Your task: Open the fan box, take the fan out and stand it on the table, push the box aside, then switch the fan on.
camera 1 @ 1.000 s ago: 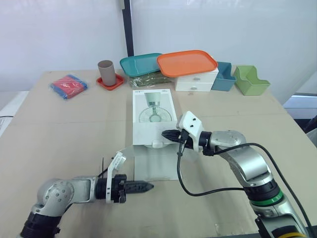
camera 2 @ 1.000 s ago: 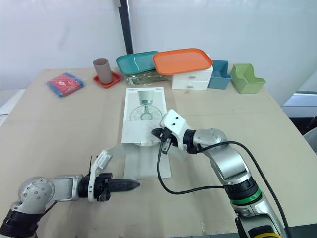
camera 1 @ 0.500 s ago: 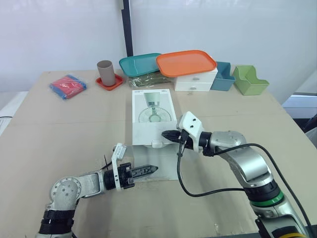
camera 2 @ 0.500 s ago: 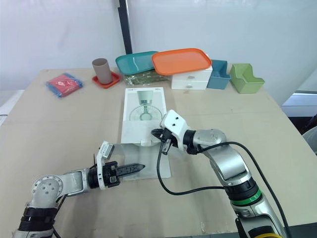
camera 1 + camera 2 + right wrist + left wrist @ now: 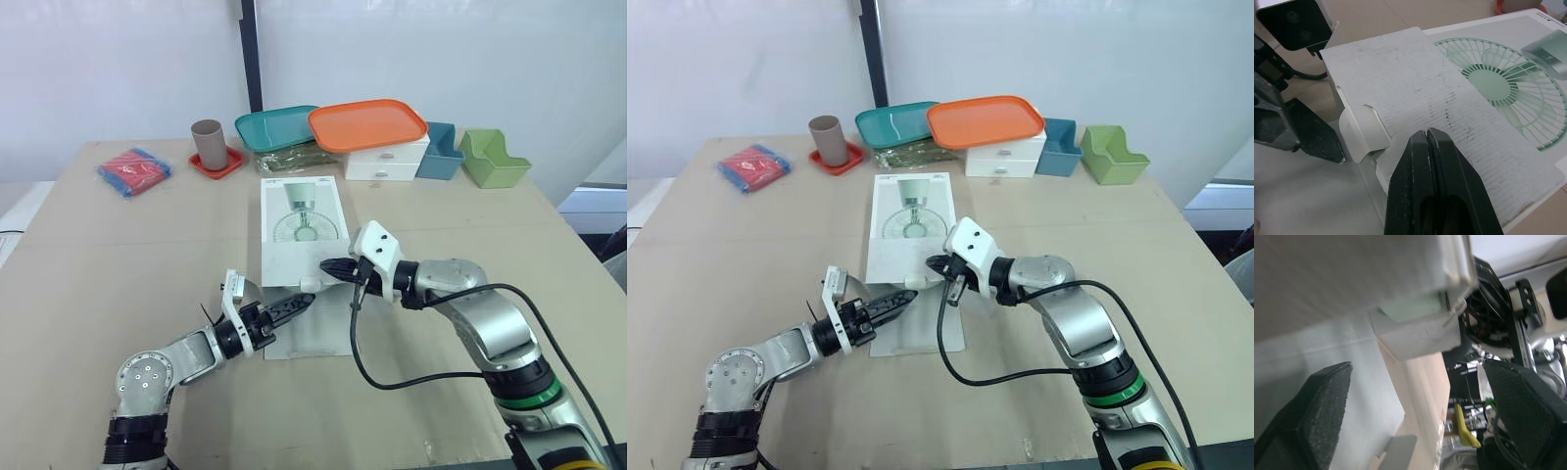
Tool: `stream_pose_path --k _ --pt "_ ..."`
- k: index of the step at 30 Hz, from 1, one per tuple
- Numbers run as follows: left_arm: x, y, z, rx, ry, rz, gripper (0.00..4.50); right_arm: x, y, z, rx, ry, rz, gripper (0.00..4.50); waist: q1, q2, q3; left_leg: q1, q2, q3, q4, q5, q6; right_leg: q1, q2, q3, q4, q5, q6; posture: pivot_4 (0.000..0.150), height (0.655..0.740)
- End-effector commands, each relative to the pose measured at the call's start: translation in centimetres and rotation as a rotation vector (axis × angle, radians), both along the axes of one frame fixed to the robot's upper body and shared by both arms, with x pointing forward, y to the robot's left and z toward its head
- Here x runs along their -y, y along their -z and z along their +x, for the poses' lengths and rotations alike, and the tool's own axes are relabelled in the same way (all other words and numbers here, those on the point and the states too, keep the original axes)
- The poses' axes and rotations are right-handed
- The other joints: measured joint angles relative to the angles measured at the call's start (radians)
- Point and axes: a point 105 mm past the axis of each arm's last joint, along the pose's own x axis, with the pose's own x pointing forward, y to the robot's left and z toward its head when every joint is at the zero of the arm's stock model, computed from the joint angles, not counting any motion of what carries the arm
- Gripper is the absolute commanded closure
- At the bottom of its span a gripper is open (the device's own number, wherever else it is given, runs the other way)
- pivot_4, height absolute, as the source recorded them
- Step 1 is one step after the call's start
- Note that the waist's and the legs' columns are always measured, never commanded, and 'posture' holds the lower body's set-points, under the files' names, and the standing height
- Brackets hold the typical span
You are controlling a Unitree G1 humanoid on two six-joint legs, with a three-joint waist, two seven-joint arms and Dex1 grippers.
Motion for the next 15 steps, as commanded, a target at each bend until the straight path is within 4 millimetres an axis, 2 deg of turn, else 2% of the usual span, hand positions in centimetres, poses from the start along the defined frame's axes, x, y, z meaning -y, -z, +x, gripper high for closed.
stream_pose_path --k 1,4,7,15 --pt "-0.6 0.9 0.2 -0.026 -0.038 0.04 0.04 0.3 0.2 -0.1 -0.011 0.008 -0.01 4.5 0.0 0.0 0.0 0.0 0.0 0.0 0.0 0.0 0.0 0.0 0.0 0.0 0.0 0.0 0.0 0.15 0.74" --pt "-1.1 1.3 0.4 -0.022 -0.061 0.084 0.04 0.2 0.3 -0.2 -0.013 0.007 -0.01 4.5 0.0 0.0 0.0 0.0 0.0 0.0 0.0 0.0 0.0 0.0 0.0 0.0 0.0 0.0 0.0 0.15 0.74" --pt "-2.0 1.0 1.2 0.011 -0.087 0.116 0.04 0.2 0.3 -0.2 -0.017 0.006 -0.008 4.5 0.0 0.0 0.0 0.0 0.0 0.0 0.0 0.0 0.0 0.0 0.0 0.0 0.0 0.0 0.0 0.15 0.74" --pt "-2.7 0.7 2.5 0.056 -0.113 0.153 0.04 -0.2 -0.2 -0.2 -0.006 -0.003 0.002 4.5 0.0 0.0 0.0 0.0 0.0 0.0 0.0 0.001 -0.001 0.0 0.0 0.0 0.0 0.0 0.0 0.15 0.74"
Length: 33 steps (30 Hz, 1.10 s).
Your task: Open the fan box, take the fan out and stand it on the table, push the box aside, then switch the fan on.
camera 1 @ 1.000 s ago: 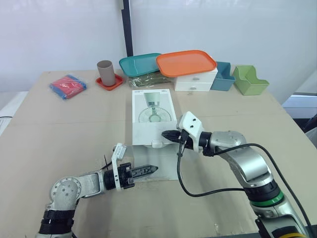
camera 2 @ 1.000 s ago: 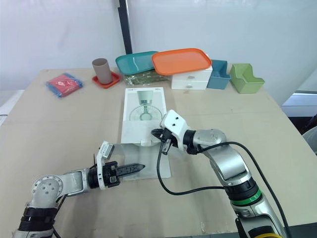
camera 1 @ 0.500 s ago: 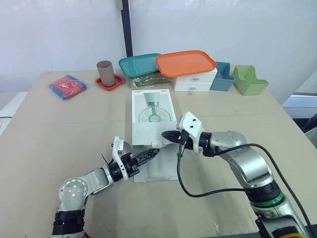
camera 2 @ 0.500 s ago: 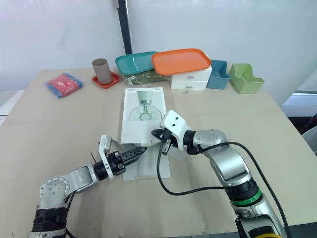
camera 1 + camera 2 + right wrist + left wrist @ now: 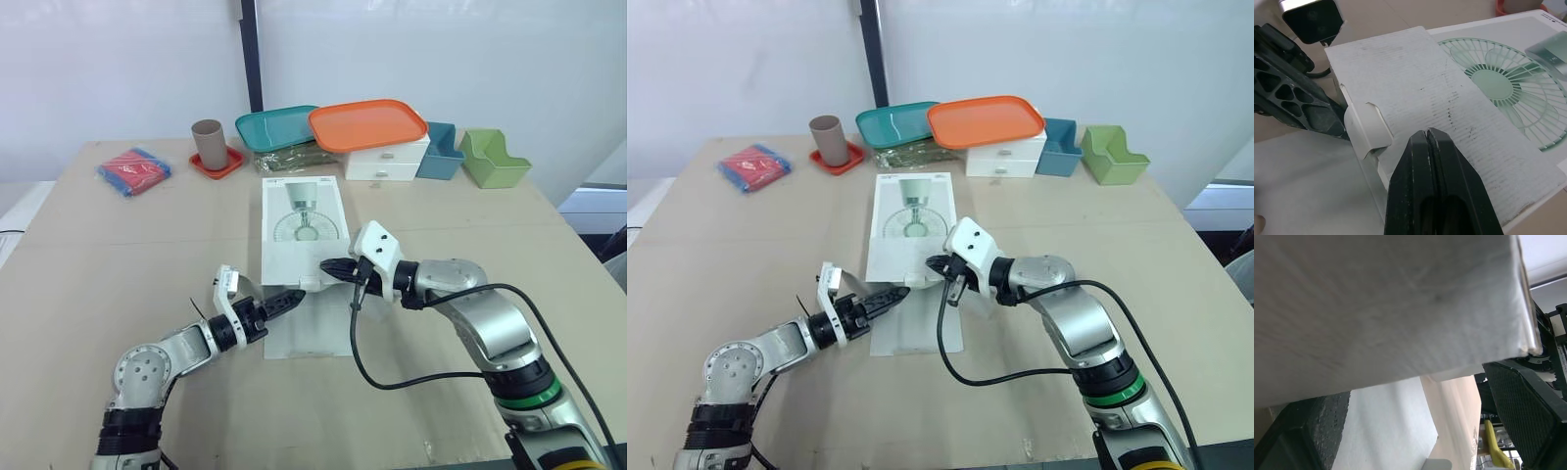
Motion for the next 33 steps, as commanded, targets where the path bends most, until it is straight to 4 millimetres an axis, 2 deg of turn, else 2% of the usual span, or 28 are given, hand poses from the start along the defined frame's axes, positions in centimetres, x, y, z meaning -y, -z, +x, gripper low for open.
stream_pose_path --k 1,8,10,15,19,23,30,33 --pt "-1.2 -0.1 1.0 0.02 -0.059 0.023 0.04 -0.3 -0.5 -0.2 0.002 -0.009 0.008 4.5 0.0 0.0 0.0 0.0 0.0 0.0 0.0 0.0 0.0 0.0 0.0 0.0 0.0 0.0 0.0 0.15 0.74" --pt "-2.1 -0.4 1.6 0.033 -0.105 -0.001 0.04 -0.8 -1.0 -0.6 0.005 -0.025 0.016 4.5 0.0 0.0 0.0 0.0 0.0 0.0 0.0 0.0 0.0 0.0 0.0 0.0 0.0 0.0 0.0 0.15 0.74" --pt "-2.0 -0.9 1.4 0.033 -0.101 -0.041 0.04 -0.9 -1.0 -0.7 0.003 -0.028 0.015 4.5 -0.001 0.0 0.0 0.0 0.0 0.0 0.0 0.0 0.0 0.0 0.0 0.0 0.0 0.0 0.0 0.15 0.74" --pt "0.3 -0.4 -0.9 -0.055 -0.034 -0.134 0.04 -1.0 -0.8 -0.8 -0.002 -0.029 0.013 4.5 0.0 0.0 0.0 -0.001 0.0 0.0 -0.001 0.0 0.0 -0.001 -0.001 0.0 0.0 -0.001 0.001 0.15 0.74" --pt "1.1 0.0 -1.0 -0.133 -0.072 -0.182 0.04 -1.1 -0.7 -0.9 -0.007 -0.033 0.012 4.5 0.0 -0.001 0.0 -0.001 -0.002 0.0 -0.001 0.0 0.0 0.0 -0.003 0.0 -0.001 -0.001 0.002 0.15 0.74" --pt "1.3 0.8 -1.5 -0.174 -0.073 -0.13 0.04 -1.1 -0.6 -0.9 -0.009 -0.036 0.01 4.5 -0.001 -0.001 0.0 0.0 -0.002 0.0 -0.001 0.0 0.0 0.0 -0.002 0.0 -0.001 -0.001 0.002 0.15 0.74" --pt "1.7 1.4 -2.2 -0.238 -0.087 -0.163 0.04 -1.2 -0.4 -1.0 -0.013 -0.045 0.009 4.5 -0.001 -0.001 0.0 0.0 -0.002 0.0 -0.001 0.0 0.0 0.0 -0.002 0.001 -0.001 -0.001 0.002 0.15 0.74" --pt "1.2 1.9 -2.0 -0.258 -0.136 -0.154 0.04 -1.2 -0.4 -1.0 -0.014 -0.046 0.01 4.5 -0.001 -0.001 0.0 0.0 -0.002 0.0 -0.001 0.0 0.0 0.0 -0.002 0.001 -0.001 -0.001 0.002 0.15 0.74"
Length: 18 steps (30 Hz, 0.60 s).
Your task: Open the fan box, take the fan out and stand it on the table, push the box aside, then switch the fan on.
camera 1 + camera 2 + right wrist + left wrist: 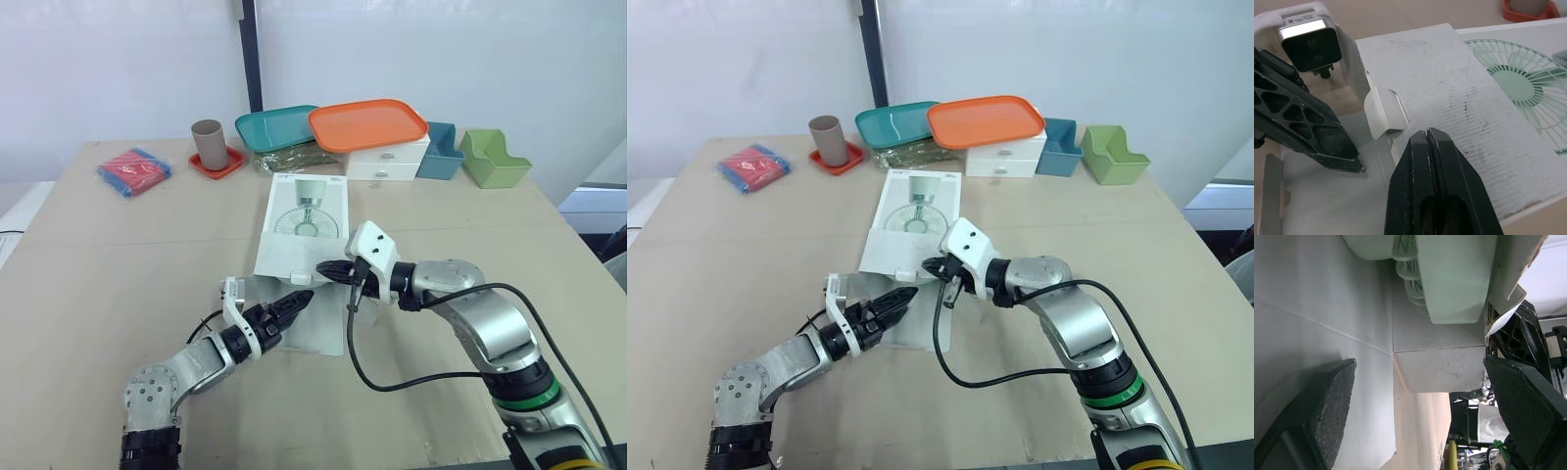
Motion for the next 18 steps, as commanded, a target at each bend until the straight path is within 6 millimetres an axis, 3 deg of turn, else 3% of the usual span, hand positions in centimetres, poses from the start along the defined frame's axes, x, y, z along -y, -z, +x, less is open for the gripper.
stream_pose_path --k 1,11,18 --pt "-0.8 1.6 0.0 -0.064 -0.057 0.048 0.04 -0.6 -0.2 -0.5 0.009 -0.037 0.0 4.5 0.0 0.0 0.0 0.0 0.0 0.0 0.0 0.0 0.0 0.0 0.0 0.0 0.0 0.0 0.0 0.15 0.74" --pt "-1.5 2.0 1.8 -0.073 -0.14 0.115 0.04 -0.4 -0.2 -0.5 0.007 -0.041 -0.008 4.5 0.0 -0.001 -0.001 0.0 0.0 0.0 0.0 0.001 -0.002 0.001 0.0 0.0 0.0 0.0 0.001 0.15 0.74" --pt "-2.5 2.5 1.0 -0.041 -0.112 0.227 0.04 -0.5 -0.1 -0.5 0.003 -0.041 -0.007 4.5 0.0 -0.001 -0.001 0.001 0.0 0.0 0.0 0.001 -0.002 0.001 0.001 0.0 0.0 0.0 0.001 0.15 0.74"
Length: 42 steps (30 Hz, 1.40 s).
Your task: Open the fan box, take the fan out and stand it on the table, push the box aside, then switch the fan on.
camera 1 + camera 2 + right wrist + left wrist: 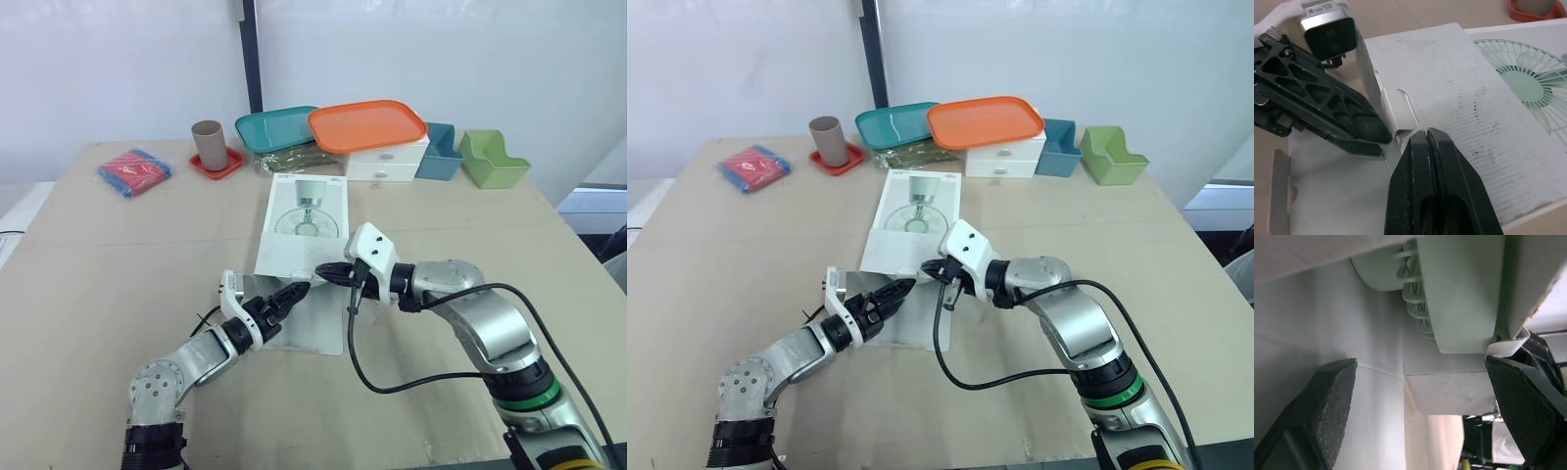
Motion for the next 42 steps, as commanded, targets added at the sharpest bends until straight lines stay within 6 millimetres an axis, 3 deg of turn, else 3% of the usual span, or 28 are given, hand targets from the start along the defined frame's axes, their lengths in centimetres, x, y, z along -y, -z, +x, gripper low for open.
stream_pose_path --k 1,25,29,42 --pt "-1.8 2.5 -0.3 -0.07 -0.046 0.121 0.04 -0.4 -0.2 -0.4 0.011 -0.024 0.001 4.5 0.0 0.0 0.0 0.0 0.0 0.0 0.0 0.0 0.0 0.0 0.0 0.0 0.0 0.0 0.0 0.15 0.74" --pt "-1.2 2.8 0.1 -0.042 -0.016 0.174 0.04 -0.5 -0.1 -0.3 0.011 -0.023 -0.001 4.5 0.001 -0.001 -0.002 0.0 -0.001 -0.001 0.0 0.0 0.0 0.001 0.0 0.0 0.0 -0.001 0.001 0.15 0.74" --pt "-2.2 3.2 0.7 -0.005 -0.046 0.295 0.04 -0.6 -0.1 -0.3 0.009 -0.024 0.002 4.5 0.001 -0.001 -0.003 0.0 -0.001 -0.001 0.0 0.0 0.0 0.001 0.0 0.0 0.0 -0.001 0.002 0.15 0.74" --pt "-1.6 2.8 1.3 0.002 -0.062 0.226 0.04 -0.6 0.0 -0.3 0.009 -0.023 0.001 4.5 0.001 -0.001 -0.004 0.001 0.0 -0.001 0.0 0.0 0.0 0.001 0.0 0.0 -0.001 -0.003 0.006 0.15 0.74"
